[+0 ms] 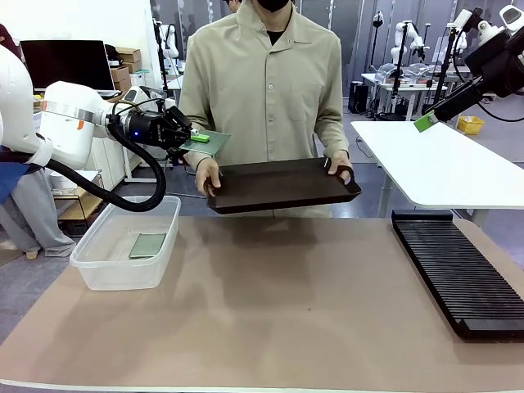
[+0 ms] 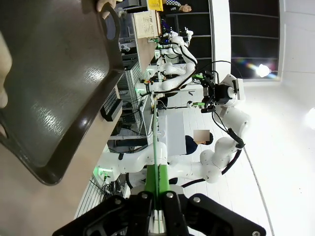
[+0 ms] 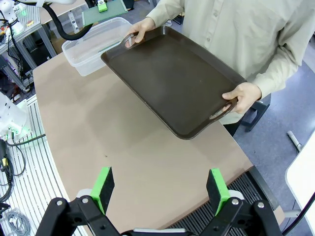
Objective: Sort PCBs into racks and boxes based on the side picked up.
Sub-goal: If the short side of the Blank PCB is picked up, insert it into the PCB Rack ; if the long side is picked up, place it in the Organizing box.
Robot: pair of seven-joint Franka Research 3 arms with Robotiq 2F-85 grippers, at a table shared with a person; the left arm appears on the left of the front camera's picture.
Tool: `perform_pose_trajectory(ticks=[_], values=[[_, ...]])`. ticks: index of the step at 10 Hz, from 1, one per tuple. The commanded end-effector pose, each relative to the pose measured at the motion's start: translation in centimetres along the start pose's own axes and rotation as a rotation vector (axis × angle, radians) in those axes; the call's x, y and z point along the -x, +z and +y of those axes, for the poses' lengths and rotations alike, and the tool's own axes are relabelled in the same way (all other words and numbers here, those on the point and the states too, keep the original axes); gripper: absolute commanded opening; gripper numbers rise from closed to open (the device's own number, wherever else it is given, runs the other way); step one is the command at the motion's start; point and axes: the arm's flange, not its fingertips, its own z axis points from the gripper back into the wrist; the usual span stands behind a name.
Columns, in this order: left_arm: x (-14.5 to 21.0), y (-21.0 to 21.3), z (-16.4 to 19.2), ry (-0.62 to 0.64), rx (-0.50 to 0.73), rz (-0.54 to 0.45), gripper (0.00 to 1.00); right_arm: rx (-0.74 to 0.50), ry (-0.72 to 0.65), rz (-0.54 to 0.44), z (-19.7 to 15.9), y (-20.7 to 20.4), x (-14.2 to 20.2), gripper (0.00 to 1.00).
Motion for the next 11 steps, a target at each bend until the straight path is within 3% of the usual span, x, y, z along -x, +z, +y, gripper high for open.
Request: perform_pose_trajectory(ticks=[1, 8, 11], values=[[0.1, -0.08, -0.05, 0.001, 0.006, 0.009, 0.0, -0.004, 0.0, -0.008, 0.0, -0.18, 0.04, 1.0], [0.0, 0.0, 0.0, 0.0, 0.0, 0.0, 0.03, -0.004, 0.0, -0.008, 0.0, -0.18, 0.04, 1.0], [0.75, 0.26, -0.49, -0.029, -0.122, -0.021, 0.03, -0.004, 0.0, -0.008, 0.0, -0.18, 0.04, 1.0]])
